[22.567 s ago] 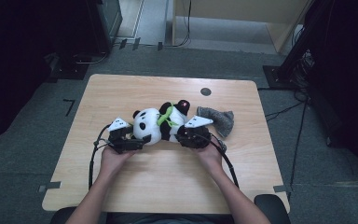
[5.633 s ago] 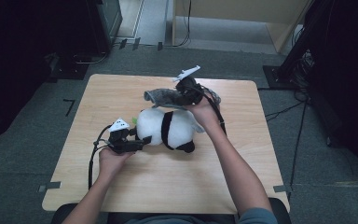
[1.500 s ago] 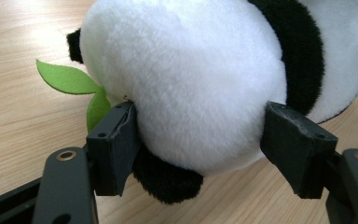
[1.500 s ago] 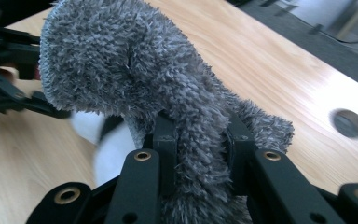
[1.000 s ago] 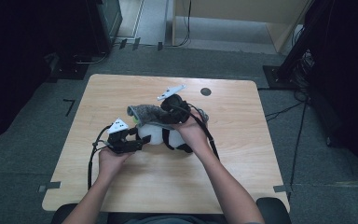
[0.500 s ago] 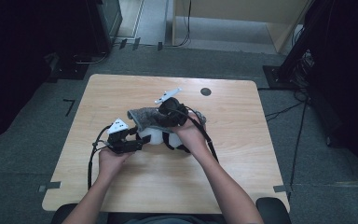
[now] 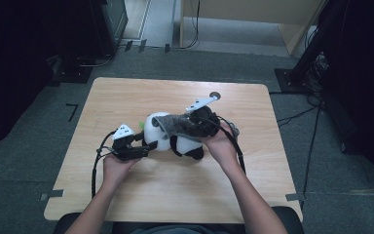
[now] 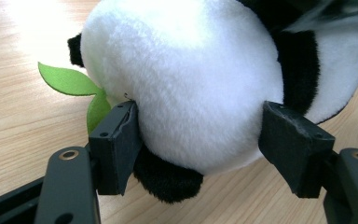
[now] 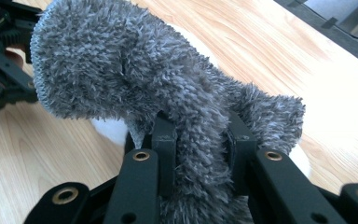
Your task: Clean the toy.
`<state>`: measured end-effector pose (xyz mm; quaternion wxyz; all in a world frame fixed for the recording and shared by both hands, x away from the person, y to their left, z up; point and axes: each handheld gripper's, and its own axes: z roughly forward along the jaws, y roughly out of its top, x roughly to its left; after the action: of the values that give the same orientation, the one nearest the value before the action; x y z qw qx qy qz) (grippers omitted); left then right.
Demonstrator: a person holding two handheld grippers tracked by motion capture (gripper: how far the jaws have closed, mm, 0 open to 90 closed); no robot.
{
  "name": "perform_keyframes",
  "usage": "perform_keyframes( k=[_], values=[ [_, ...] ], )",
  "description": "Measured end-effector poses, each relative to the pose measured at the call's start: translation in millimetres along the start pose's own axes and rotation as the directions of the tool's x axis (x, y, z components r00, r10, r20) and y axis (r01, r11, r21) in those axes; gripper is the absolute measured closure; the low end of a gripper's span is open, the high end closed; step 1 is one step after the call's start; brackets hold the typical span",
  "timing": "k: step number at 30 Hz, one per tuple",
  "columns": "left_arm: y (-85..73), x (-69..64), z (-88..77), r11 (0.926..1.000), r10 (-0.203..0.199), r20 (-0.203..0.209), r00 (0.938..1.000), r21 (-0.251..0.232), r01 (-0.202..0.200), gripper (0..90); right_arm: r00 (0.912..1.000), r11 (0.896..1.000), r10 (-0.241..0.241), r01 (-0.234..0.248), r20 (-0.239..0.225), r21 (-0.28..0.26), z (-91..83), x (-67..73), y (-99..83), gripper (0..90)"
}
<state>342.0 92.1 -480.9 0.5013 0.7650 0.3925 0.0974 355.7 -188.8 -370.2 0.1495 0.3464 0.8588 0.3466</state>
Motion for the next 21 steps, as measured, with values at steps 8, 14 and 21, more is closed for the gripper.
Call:
perform_keyframes(
  k=[8, 14, 21],
  values=[
    [-0.1, -0.2, 0.1, 1.0, -0.001, 0.0, 1.0, -0.002, 0.001, 30.0, 0.9972, 1.0, -0.011, 0.009, 0.073, 0.021, -24.7, -11.7, -24.1, 71.5],
    [0.0, -0.1, 0.1, 1.0, 0.0, -0.001, 1.0, -0.002, 0.0, 30.0, 0.9964, 0.999, 0.027, -0.029, 0.08, 0.024, -33.9, -22.6, -38.6, 71.8],
    [0.0, -0.8, -0.1, 1.0, 0.006, -0.006, 1.0, -0.001, -0.006, 30.3, 0.9975, 0.999, 0.039, -0.037, 0.058, -0.025, -40.6, -17.5, -25.6, 72.4]
  ],
)
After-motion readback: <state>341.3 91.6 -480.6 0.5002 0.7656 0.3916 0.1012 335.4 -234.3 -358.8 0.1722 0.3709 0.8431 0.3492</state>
